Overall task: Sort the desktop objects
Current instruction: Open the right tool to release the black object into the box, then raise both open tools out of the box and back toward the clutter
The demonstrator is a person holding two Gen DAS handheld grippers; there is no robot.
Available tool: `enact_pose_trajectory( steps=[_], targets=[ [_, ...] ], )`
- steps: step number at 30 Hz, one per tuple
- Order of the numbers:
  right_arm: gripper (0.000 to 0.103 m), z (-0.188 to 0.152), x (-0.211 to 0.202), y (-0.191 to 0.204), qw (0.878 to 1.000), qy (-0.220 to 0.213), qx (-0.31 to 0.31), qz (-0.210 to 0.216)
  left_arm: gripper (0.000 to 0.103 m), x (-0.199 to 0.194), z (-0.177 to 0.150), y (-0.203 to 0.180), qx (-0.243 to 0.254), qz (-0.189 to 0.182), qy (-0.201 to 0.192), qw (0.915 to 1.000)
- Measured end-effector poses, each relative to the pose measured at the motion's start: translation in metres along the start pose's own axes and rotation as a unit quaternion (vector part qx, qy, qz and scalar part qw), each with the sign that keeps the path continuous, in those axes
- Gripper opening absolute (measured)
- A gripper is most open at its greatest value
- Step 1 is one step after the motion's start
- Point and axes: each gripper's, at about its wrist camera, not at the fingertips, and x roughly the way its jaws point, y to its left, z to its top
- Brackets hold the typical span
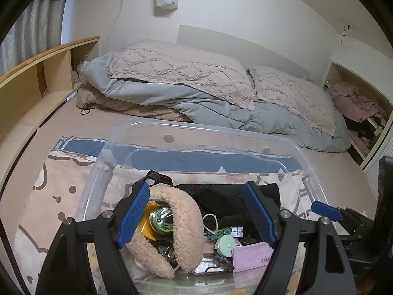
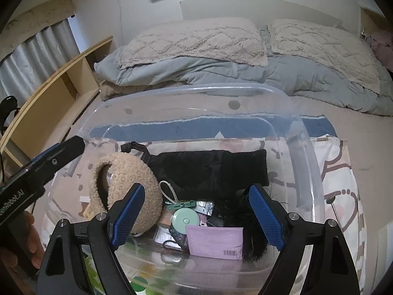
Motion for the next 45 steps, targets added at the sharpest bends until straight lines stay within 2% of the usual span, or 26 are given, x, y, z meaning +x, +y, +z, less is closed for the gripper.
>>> enact_pose_trajectory(
  steps=[6, 10, 13, 16, 20, 22, 29, 45],
  targets=[
    [0.087, -0.002, -0.015, 0.000, 1.000, -0.026, 0.000, -0.007, 0.079, -0.007, -0.003, 0.003, -0.002, 0.007, -0.001, 1.0000],
    [0.087, -0.006, -0.030, 0.006, 0.997, -0.072, -0.022, -0.024, 0.080, -0.015, -0.005, 0.006, -0.011, 0.008, -0.007, 0.9999],
    [0.087, -0.008, -0.041, 0.007, 0.995, -0.096, -0.028, -0.029, 0.087, -0.022, -0.006, 0.009, -0.018, 0.005, -0.011, 0.9998],
    [0.103, -0.009, -0.054, 0.005, 0.992, -0.121, -0.021, -0.026, 0.089, -0.030, -0.008, 0.010, -0.018, 0.009, -0.018, 0.9996],
    [0.103, -0.010, -0.072, 0.001, 0.989, -0.148, -0.007, -0.021, 0.101, -0.044, -0.011, 0.010, -0.012, 0.016, -0.030, 0.9994],
    [0.103, -0.012, -0.079, -0.001, 0.987, -0.158, 0.001, -0.020, 0.103, -0.052, -0.012, 0.010, -0.004, 0.020, -0.038, 0.9990],
    [0.103, -0.019, -0.098, -0.003, 0.985, -0.172, 0.004, -0.022, 0.103, -0.078, -0.017, 0.008, 0.030, 0.048, -0.061, 0.9966],
    [0.103, -0.047, -0.136, 0.017, 0.982, -0.179, -0.031, -0.049, 0.103, -0.136, -0.033, 0.018, 0.018, 0.054, -0.080, 0.9952]
  ],
)
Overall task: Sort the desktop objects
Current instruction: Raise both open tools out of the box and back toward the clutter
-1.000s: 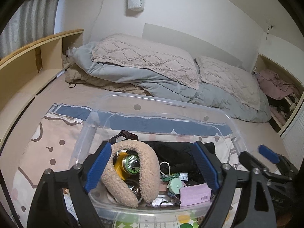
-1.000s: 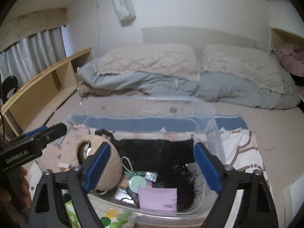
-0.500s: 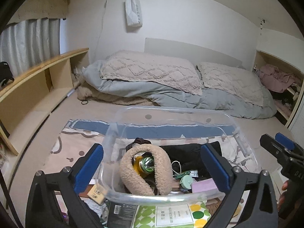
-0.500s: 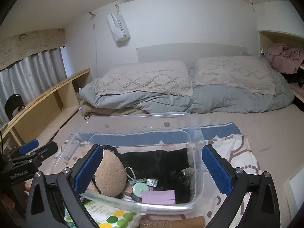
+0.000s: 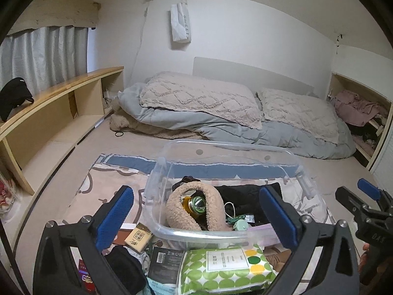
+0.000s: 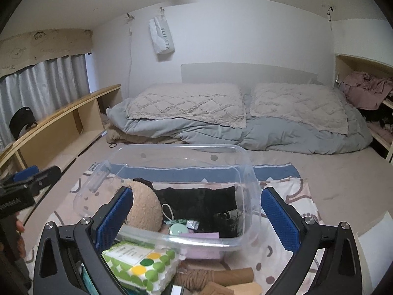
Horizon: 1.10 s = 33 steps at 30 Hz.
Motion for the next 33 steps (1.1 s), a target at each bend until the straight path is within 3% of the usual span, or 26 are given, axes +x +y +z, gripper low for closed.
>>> enact_pose_trajectory(
  steps=[10, 24, 33],
  targets=[
    [0.103, 0.000, -0.027, -0.001, 1.000, -0.017, 0.020, -0.006, 0.103, -0.033, 0.000, 0.006, 0.000, 0.007, -0.020, 0.9998],
    [0.103, -0.002, -0.055, 0.010, 0.999, -0.031, -0.016, 0.000, 0.103, -0.057, -0.003, 0.005, 0.027, 0.025, -0.035, 0.9987],
    [0.103, -0.053, -0.077, 0.003, 0.997, -0.038, -0.061, 0.028, 0.103, -0.080, -0.017, 0.006, 0.062, 0.031, -0.053, 0.9962]
  ],
)
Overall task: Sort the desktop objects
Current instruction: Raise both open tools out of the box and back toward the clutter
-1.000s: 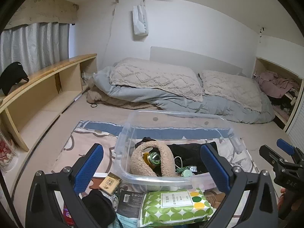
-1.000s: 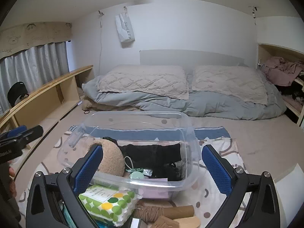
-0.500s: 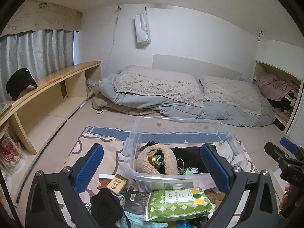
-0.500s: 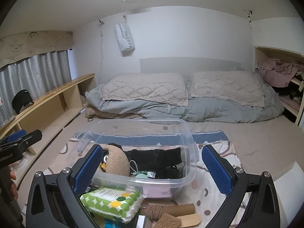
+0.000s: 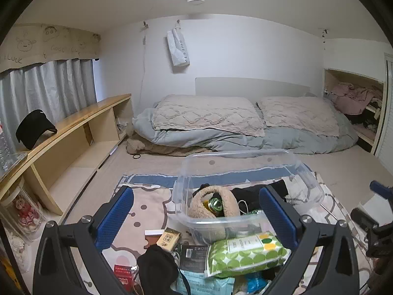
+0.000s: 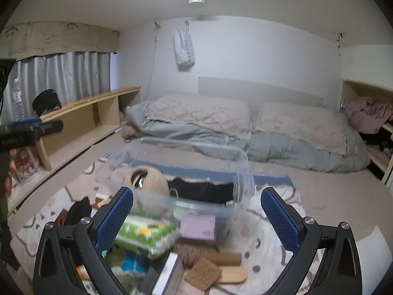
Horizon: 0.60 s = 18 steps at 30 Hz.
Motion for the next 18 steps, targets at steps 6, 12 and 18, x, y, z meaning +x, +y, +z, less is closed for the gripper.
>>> enact_pose_trajectory(
  steps=[6, 12, 18],
  targets=[
    [0.103, -0.035, -0.002, -0.005, 1.000, 0.011, -0.016, 0.009, 0.103, -0.015, -0.033, 0.004, 0.010, -0.002, -0.007, 0.9999],
    [0.103, -0.064, -0.003, 0.000, 0.999, 0.011, -0.037, 0.035, 0.103, -0.012, -0.065, 0.021, 0.006, 0.001, 0.006, 1.0000],
    [0.103, -0.088, 0.001, 0.012, 0.996, 0.020, -0.055, 0.064, 0.103, -0.009, -0.094, 0.030, 0.011, -0.013, 0.005, 0.9998]
  ],
)
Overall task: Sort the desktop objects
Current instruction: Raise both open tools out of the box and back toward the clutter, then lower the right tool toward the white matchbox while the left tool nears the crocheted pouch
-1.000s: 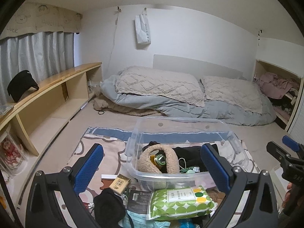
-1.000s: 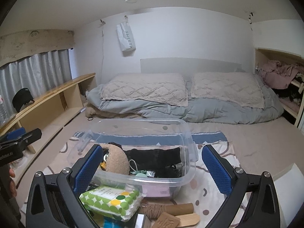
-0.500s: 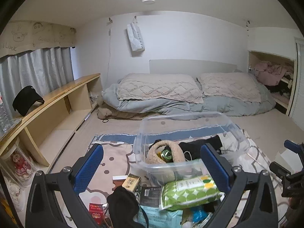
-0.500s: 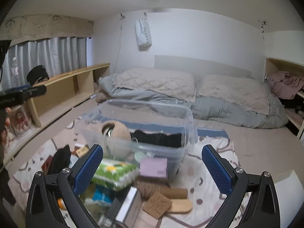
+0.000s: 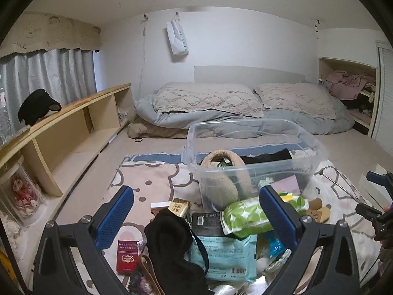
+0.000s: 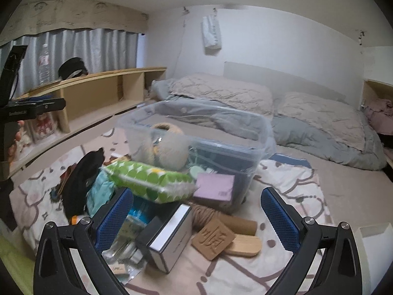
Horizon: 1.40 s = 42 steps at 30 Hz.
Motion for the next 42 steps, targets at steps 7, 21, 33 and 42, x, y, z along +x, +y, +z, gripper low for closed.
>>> enact_pose_trajectory(
  steps=[7, 21, 33, 42],
  targets=[
    [0.103, -0.028, 0.006, 0.012, 1.000, -0.001, -0.004, 0.026, 0.103, -0.002, -0.029, 0.009, 0.003, -0.034, -0.014, 0.9993],
    [0.103, -0.071, 0.018, 0.032, 0.997, -0.018, -0.016, 0.079, 0.103, 0.001, -0.055, 0.034, -0.008, -0.017, -0.016, 0.9997],
    [0.103, -0.087, 0.019, 0.088, 0.984, 0.029, -0.116, 0.130, 0.103, -0.002, -0.062, 0.087, -0.096, 0.017, -0.010, 0.9952],
    [0.103, -0.110, 0.036, 0.122, 0.987, 0.058, -0.131, 0.080, 0.103, 0.008, -0.089, 0.108, -0.103, 0.052, 0.034, 0.9927]
  ],
)
